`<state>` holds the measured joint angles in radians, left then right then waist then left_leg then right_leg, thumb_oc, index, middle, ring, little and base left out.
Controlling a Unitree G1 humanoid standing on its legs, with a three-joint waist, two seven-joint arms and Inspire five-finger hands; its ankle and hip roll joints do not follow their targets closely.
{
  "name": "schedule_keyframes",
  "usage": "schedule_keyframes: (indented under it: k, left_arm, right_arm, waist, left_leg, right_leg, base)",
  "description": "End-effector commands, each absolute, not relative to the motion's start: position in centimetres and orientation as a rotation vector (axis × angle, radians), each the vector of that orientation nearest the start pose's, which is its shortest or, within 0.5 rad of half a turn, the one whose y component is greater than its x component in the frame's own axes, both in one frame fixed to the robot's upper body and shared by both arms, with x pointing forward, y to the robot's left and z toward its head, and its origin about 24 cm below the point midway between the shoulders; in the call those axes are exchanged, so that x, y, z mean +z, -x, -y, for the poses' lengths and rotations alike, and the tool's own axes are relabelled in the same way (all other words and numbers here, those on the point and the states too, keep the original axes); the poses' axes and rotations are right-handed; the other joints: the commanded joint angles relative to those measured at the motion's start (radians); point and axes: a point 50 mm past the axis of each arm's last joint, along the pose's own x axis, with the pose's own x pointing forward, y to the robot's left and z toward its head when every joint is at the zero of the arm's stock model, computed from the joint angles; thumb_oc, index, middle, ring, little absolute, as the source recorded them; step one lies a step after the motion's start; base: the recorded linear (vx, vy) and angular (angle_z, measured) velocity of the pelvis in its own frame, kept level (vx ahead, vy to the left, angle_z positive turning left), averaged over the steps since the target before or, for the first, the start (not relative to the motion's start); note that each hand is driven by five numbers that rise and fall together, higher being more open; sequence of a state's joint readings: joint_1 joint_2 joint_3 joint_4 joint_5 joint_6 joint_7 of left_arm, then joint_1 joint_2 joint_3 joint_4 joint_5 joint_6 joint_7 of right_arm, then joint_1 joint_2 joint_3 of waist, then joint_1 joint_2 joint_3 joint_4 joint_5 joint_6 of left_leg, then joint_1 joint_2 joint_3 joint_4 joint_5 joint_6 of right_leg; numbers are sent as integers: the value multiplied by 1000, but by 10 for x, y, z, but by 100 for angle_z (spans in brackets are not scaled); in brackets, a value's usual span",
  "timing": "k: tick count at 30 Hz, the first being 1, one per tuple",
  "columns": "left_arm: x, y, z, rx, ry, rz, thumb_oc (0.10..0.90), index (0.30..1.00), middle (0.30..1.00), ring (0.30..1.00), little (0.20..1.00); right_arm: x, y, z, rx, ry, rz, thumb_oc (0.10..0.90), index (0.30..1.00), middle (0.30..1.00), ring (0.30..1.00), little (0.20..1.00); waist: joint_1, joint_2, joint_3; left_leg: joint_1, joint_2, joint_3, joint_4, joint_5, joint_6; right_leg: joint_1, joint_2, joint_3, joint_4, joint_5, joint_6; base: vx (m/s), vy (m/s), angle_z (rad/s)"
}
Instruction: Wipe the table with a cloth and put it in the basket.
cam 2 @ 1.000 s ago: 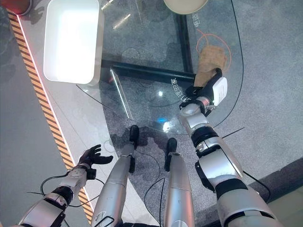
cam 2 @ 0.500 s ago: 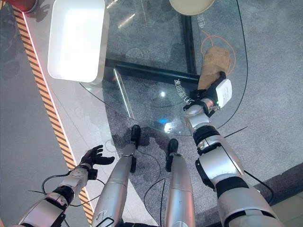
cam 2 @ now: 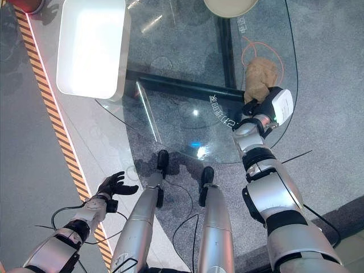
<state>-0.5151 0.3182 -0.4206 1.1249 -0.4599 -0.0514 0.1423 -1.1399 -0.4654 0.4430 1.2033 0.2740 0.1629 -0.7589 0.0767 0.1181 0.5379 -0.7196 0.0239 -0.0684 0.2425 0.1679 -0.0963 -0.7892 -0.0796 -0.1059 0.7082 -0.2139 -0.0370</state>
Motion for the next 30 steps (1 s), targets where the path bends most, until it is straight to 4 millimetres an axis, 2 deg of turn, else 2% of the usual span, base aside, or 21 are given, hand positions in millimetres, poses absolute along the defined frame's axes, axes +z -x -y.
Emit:
schedule_keyframes:
  k: [1, 13, 15, 16, 18, 20, 22, 27, 30]
  left_arm:
    - [-57, -291, -222, 174, -201, -644, 800, 900, 900, 900, 900]
    - [-58, -289, -225, 184, -200, -642, 800, 900, 900, 900, 900]
    - [-58, -289, -224, 183, -204, -641, 800, 900, 900, 900, 900]
    - [-58, -289, -224, 183, -204, -641, 800, 900, 900, 900, 900]
    - [-57, -289, -223, 177, -208, -635, 800, 900, 900, 900, 900]
    - [-57, -289, -221, 175, -209, -634, 800, 900, 900, 900, 900]
    - [-57, -289, -222, 170, -210, -633, 800, 900, 900, 900, 900]
    - [-58, -288, -219, 160, -204, -629, 800, 900, 900, 900, 900]
    - [-59, -288, -216, 150, -203, -629, 800, 900, 900, 900, 900]
  right_arm:
    - [159, -400, 247, -785, 594, -102, 100, 300, 300, 300, 200]
    - [185, -405, 239, -785, 597, 37, 100, 300, 300, 300, 200]
    - [202, -410, 222, -727, 632, 146, 100, 300, 300, 300, 200]
    - [202, -410, 222, -727, 632, 146, 100, 300, 300, 300, 200]
    - [220, -413, 200, -671, 686, 237, 100, 300, 300, 300, 200]
    - [228, -414, 189, -645, 714, 276, 100, 300, 300, 300, 200]
    - [240, -414, 170, -588, 763, 350, 100, 300, 300, 300, 200]
    - [252, -411, 137, -492, 855, 457, 100, 300, 300, 300, 200]
    - [254, -410, 125, -448, 894, 489, 100, 300, 300, 300, 200]
  waist:
    - [-1, 8, -18]
    - [1, 3, -18]
    - [5, 1, -18]
    - [5, 1, -18]
    - [10, -1, -18]
    - [11, -2, -18]
    - [15, -1, -18]
    - [20, 8, -18]
    - [24, 14, -18]
  left_leg:
    - [1, -100, 67, 162, -185, 99]
    - [2, -100, 61, 155, -184, 99]
    - [2, -101, 57, 154, -184, 98]
    - [2, -101, 57, 154, -184, 98]
    - [1, -103, 55, 150, -180, 96]
    - [4, -105, 54, 145, -177, 95]
    - [8, -107, 53, 140, -173, 94]
    - [13, -115, 51, 130, -166, 93]
    - [17, -120, 52, 128, -165, 94]
  right_leg:
    - [34, 41, 7, -221, 131, 39]
    - [34, 44, 5, -225, 134, 41]
    - [34, 45, 3, -227, 136, 42]
    - [35, 45, 3, -227, 136, 42]
    - [35, 44, 0, -232, 138, 42]
    - [37, 43, -1, -236, 138, 41]
    - [43, 41, -4, -241, 138, 39]
    - [46, 35, -7, -250, 138, 34]
    - [52, 30, -10, -253, 136, 32]
  base:
    - [0, 0, 0]
    - [0, 0, 0]
    - [0, 0, 0]
    - [0, 0, 0]
    - [0, 0, 0]
    - [0, 0, 0]
    - [0, 0, 0]
    - [-1, 6, 1]
    - [3, 27, 6]
